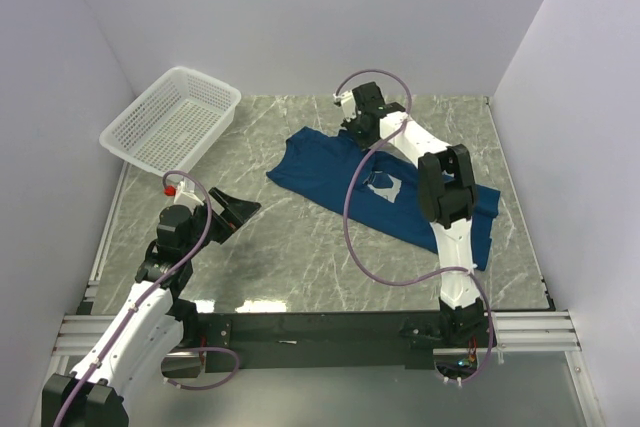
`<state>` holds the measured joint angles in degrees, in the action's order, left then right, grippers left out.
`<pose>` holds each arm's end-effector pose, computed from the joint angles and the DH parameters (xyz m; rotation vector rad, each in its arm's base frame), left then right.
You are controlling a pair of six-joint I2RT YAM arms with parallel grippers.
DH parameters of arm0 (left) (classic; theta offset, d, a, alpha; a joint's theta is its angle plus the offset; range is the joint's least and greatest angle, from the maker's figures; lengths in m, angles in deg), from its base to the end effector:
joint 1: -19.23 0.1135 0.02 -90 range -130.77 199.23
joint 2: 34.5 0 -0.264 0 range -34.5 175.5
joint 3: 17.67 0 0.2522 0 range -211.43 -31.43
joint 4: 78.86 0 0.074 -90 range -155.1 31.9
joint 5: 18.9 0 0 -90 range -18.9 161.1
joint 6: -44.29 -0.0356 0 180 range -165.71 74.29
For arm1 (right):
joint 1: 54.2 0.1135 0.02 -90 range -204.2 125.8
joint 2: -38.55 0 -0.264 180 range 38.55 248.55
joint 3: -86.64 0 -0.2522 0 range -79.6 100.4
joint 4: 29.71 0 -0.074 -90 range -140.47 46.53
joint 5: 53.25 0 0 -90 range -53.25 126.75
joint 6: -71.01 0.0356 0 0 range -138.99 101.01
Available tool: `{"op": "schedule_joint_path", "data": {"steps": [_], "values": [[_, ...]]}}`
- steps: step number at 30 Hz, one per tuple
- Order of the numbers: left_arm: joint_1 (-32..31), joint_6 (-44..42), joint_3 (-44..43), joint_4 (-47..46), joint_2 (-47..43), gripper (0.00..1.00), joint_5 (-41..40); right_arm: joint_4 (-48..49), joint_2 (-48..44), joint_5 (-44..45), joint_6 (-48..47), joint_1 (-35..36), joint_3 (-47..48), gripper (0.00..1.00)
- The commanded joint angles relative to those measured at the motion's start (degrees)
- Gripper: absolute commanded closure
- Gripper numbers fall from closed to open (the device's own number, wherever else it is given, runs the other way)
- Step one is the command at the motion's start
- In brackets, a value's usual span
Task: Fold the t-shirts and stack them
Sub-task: Fold the tshirt
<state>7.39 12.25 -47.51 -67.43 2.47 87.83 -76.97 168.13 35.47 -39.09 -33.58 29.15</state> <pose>0.1563 -0.0432 0.2066 -0.5965 1.9482 -1.0780 0.4699 0.1777 0.1969 -0.8849 2.3584 0.0318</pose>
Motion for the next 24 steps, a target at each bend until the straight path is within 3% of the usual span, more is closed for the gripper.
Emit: {"op": "schedule_joint_path", "data": {"steps": [1, 3, 5, 14, 18, 20, 24], "values": [[0.06, -0.47, -0.10, -2.15, -0.23, 0.04, 1.20, 2.82, -1.08, 1.10, 1.81, -0.93, -0.29, 0.96], [0.06, -0.47, -0.18, -2.15, -0.14, 0.04, 1.20, 3.35, -1.26, 3.03, 2.43, -1.20, -0.73, 0.84], [0.06, -0.47, -0.18, -2.24, -0.15, 0.04, 1.29, 4.05, -1.78, 4.61, 3.39, -1.37, -1.52, 0.78], [0.15, -0.21, -0.18, -3.47, 0.91, 0.04, 1.72, 3.53, -5.91, 3.75, 5.24, -6.54, -4.60, 0.77], [0.15, 2.24, 0.96, -7.94, 5.37, 0.04, 3.30, -0.77, -10.12, -11.78, 1.05, -11.03, -8.54, 0.74], [-0.46, 5.06, 1.40, -12.07, 9.24, 0.07, 4.62, -8.02, -13.38, -27.32, -9.91, -12.88, -10.30, 0.69], [-7.04, 6.29, -4.30, -12.70, 25.98, 0.12, -2.54, -11.94, -21.37, -37.03, -23.39, -15.70, -22.39, 0.65]]}}
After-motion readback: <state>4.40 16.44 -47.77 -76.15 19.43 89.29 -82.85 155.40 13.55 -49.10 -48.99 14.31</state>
